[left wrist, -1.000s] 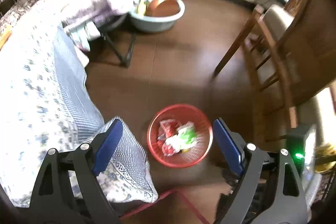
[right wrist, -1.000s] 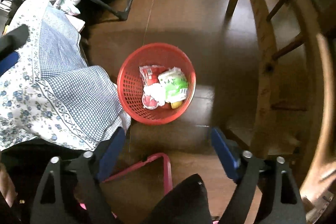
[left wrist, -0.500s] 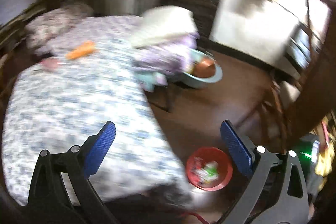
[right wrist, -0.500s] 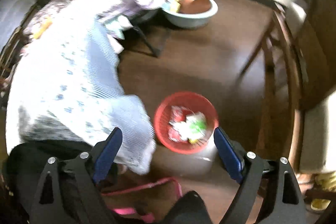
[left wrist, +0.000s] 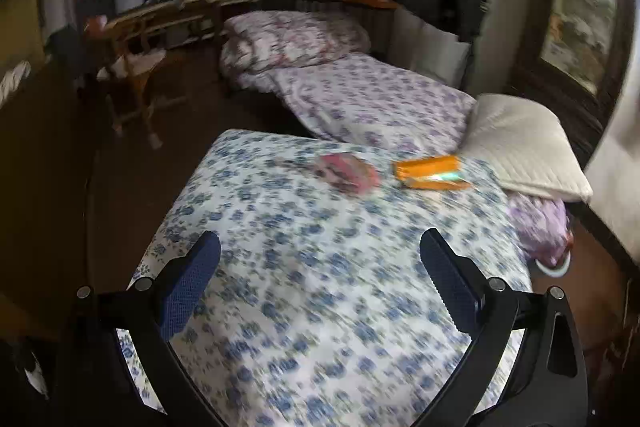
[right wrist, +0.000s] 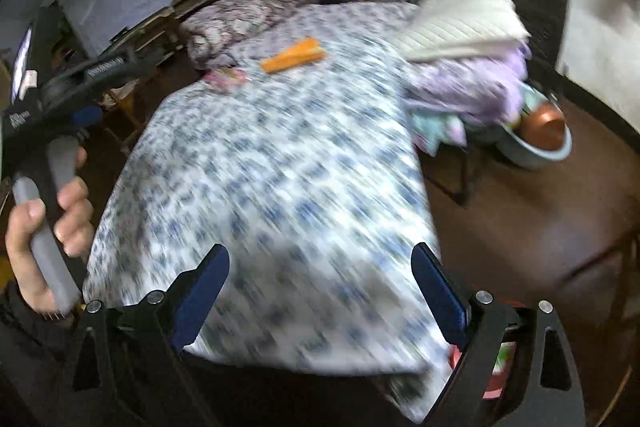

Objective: Collect trash
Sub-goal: 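Swing both tools back over the bed toward the remaining items, then grasp the orange-and-green box with the right gripper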

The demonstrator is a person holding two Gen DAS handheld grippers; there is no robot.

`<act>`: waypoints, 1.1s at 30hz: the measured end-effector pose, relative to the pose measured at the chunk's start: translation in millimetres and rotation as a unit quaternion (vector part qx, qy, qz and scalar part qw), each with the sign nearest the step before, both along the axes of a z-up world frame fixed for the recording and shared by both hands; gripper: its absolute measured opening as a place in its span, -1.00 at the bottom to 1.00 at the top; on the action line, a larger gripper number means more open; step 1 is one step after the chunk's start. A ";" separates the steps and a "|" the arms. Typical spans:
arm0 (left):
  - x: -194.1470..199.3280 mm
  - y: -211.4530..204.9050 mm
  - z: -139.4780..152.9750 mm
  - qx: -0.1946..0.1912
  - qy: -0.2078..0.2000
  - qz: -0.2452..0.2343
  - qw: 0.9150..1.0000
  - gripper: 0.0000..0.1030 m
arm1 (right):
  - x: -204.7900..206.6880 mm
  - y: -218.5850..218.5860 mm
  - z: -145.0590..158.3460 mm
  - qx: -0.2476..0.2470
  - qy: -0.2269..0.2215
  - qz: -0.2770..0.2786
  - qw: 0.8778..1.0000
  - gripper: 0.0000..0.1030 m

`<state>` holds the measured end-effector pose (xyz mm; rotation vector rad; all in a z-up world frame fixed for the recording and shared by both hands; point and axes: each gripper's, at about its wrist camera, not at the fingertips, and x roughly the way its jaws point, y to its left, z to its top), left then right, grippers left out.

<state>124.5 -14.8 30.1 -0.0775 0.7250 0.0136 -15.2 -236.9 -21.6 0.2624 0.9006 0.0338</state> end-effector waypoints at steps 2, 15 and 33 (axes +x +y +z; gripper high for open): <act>10.1 15.9 -5.9 -0.005 0.008 0.009 1.000 0.87 | 24.0 12.3 3.1 0.001 -0.011 -0.001 1.000 0.76; 31.0 56.6 -7.6 -0.016 -0.003 0.050 0.999 0.86 | 202.3 26.0 -0.1 0.018 -0.010 -0.046 0.999 0.76; 47.3 69.8 -23.9 -0.050 0.025 0.046 0.997 0.87 | 399.2 28.5 -56.3 -0.208 0.158 -0.116 0.958 0.75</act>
